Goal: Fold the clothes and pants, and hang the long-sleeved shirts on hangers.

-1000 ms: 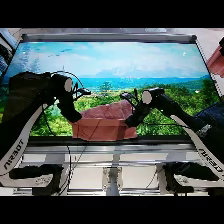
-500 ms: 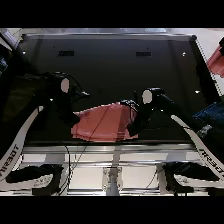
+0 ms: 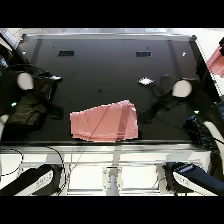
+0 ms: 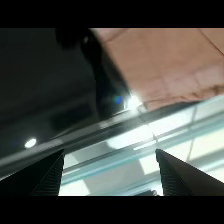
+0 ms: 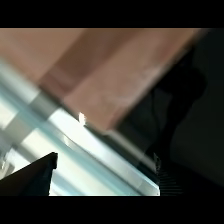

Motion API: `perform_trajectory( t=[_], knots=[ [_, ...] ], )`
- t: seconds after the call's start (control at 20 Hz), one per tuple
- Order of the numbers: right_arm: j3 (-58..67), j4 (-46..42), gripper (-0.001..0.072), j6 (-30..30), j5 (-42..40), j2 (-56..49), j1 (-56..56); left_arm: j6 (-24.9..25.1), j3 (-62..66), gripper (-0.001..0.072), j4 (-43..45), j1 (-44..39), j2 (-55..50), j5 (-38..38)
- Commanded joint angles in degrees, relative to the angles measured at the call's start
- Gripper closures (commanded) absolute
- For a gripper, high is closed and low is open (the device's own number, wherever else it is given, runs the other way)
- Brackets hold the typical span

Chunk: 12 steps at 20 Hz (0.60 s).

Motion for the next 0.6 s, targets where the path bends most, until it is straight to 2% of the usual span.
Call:
perform_trajectory(
  t=[0.0, 0.2, 0.45, 0.55],
  knots=[
    [-2.69, 2.32, 0.0023, -3.06, -2.78, 3.48, -13.35, -0.68, -9.27, 0.0055, -2.19, 9.01, 10.32, 5.92],
    [-11.98, 16.61, 0.0024, -12.07, -11.61, -0.02, -21.05, -1.66, -19.96, 0.0056, -2.29, 12.48, 20.41, 11.08],
    [-16.22, 28.55, 0.0026, -20.20, -12.00, -15.80, -20.83, -4.63, -21.81, 0.0055, -2.40, 12.48, 26.45, 11.80],
    [-16.22, 29.53, 0.0027, -21.42, -13.60, -20.96, -18.91, -4.81, -21.81, 0.0055, -2.43, 12.48, 27.36, 11.78]
  ],
)
